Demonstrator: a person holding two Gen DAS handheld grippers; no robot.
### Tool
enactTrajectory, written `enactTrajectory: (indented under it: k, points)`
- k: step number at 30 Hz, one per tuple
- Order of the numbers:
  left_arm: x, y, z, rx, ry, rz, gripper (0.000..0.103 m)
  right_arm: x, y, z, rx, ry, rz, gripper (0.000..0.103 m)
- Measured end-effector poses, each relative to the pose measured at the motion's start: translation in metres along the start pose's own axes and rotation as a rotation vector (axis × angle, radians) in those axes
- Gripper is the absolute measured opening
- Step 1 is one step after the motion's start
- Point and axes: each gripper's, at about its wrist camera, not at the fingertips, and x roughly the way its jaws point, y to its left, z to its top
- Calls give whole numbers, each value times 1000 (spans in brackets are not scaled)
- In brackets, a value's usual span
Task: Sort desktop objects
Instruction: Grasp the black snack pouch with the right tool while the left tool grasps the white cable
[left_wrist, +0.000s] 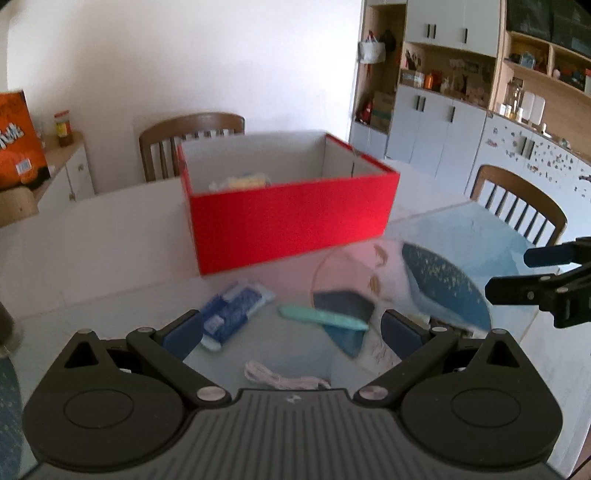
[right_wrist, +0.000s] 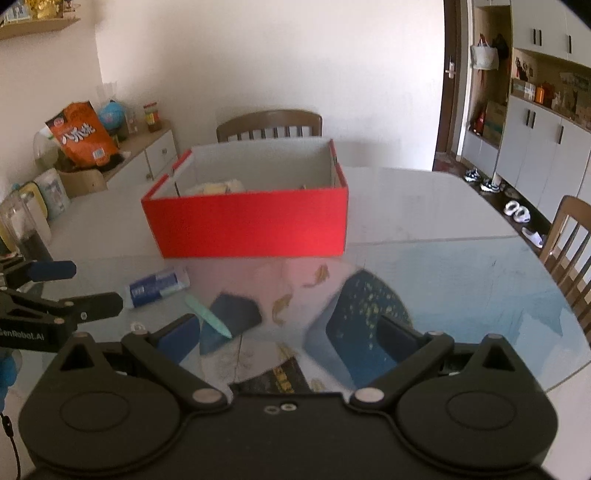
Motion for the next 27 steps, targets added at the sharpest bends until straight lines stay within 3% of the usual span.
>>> enactTrajectory:
  k: [10,27]
  points:
    - [33,8,-32,56,49,-40,103,22,4,-30,-18,43,-5,102]
    - [71,10,-51,93,101,-56,102,63,12,-52,-100,120,25,94]
